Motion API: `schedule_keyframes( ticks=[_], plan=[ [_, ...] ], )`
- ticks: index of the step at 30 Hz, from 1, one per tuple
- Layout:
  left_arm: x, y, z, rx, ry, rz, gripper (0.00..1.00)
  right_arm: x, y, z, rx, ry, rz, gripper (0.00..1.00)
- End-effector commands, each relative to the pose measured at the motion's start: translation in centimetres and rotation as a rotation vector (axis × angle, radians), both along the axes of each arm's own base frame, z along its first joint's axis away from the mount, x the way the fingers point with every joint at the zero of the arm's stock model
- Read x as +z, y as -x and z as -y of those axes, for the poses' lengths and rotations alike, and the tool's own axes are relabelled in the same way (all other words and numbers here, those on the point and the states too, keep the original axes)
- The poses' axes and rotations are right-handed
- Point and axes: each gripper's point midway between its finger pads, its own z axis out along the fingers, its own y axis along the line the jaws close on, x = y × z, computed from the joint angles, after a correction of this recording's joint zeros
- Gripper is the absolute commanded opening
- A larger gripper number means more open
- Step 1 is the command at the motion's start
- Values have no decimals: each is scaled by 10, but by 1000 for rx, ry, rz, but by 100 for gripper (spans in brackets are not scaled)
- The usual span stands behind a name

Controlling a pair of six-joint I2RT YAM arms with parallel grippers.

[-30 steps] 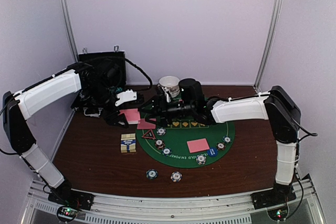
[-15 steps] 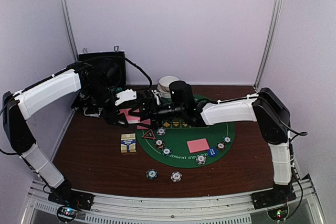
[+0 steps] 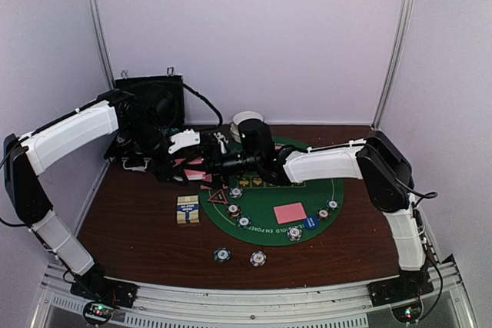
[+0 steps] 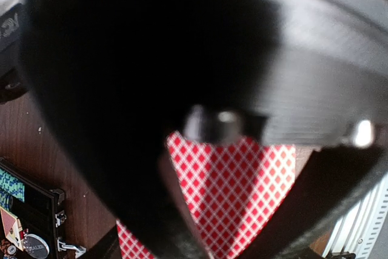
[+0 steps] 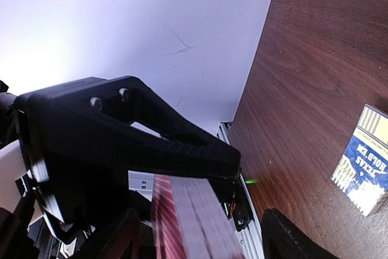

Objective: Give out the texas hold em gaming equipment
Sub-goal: Pick up the poker card from the face-down deck piles.

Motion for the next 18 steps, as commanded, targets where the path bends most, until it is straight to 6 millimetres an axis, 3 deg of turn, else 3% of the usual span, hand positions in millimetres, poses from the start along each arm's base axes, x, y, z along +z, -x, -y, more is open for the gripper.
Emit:
schedule_keyframes(
  ticks=[1, 9, 18],
  plan=[
    [16, -4, 3, 7, 39, 36, 0, 4, -1, -5, -3, -12, -9, 70],
    [15, -5, 3, 6, 40, 35, 0, -10, -5, 17, -29, 11, -38, 59],
    [16, -4, 3, 6, 41, 37, 0, -11, -6, 35, -43, 22, -39, 43]
  ],
)
